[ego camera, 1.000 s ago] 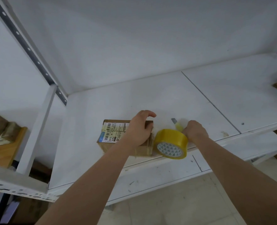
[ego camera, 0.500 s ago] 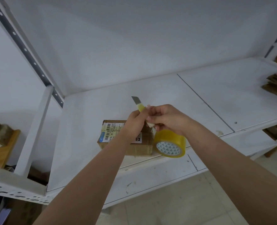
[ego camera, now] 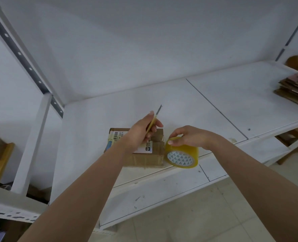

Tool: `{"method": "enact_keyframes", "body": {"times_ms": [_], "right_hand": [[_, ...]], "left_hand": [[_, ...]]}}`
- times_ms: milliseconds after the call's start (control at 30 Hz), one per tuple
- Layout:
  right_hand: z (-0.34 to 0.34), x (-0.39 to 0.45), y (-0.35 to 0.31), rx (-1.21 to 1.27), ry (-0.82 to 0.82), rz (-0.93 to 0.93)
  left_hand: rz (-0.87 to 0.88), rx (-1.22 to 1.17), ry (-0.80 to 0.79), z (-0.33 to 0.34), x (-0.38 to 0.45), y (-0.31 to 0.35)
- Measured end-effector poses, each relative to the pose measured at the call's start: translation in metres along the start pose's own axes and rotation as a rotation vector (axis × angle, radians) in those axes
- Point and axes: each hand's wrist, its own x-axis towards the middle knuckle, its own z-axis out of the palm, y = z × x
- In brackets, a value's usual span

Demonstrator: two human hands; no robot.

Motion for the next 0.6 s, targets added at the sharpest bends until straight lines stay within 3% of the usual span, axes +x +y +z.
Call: {"method": "enact_keyframes", "body": {"times_ms": [133, 233, 367, 600], "right_hand": [[-0.004, 0.000, 0.004, 0.059, -0.041, 0.003], [-0.008, -0.002, 0.005, 0.066, -0.088, -0.013], [-0.012, -0.005, 0.006, 0.081, -0.071, -0.045], [-0.015, 0.002, 0.008, -0.337, 0.046, 0.055]], "left_hand": [[0.076, 0.181, 0.019, 0.001, -0.003, -0.006], [0.117, 0.162, 0.015, 0.000, -0.002, -0.013], [0.118, 0.291, 0.124, 0.005, 0.003, -0.021], [0.143, 0.397, 0.178, 0.008, 0.008, -0.025]]}}
